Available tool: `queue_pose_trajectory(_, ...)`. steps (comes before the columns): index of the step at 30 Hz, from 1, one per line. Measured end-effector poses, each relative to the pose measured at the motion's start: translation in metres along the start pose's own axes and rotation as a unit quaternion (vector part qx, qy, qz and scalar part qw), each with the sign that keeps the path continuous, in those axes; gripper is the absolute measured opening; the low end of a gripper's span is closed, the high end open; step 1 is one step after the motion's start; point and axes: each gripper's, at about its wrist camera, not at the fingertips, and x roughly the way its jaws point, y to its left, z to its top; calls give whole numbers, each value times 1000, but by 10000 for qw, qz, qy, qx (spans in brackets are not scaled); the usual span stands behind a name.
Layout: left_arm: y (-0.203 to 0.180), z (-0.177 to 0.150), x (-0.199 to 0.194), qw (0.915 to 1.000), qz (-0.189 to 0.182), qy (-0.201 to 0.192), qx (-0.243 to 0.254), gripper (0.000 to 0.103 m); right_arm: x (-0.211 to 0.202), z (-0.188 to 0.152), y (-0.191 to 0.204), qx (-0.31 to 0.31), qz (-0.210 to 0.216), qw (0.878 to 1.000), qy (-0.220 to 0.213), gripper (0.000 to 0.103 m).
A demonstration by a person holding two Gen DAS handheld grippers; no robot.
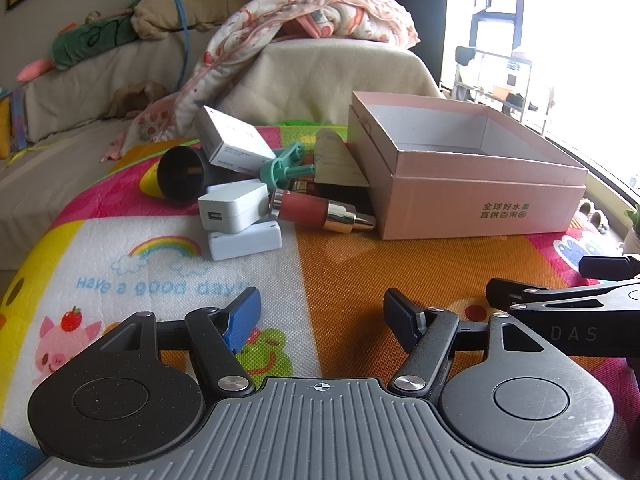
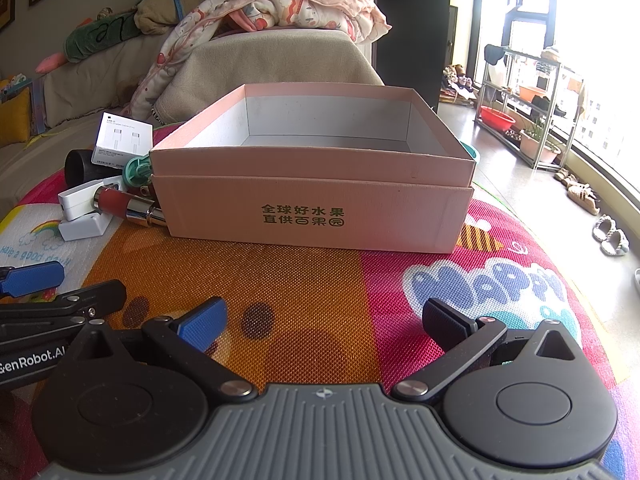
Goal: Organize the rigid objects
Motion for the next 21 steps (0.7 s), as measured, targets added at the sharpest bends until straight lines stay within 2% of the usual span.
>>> queue_pose_trajectory(21,2,-1,1,10000,-7,2,-9,74,0,0,-1,35,29,10000,4,103)
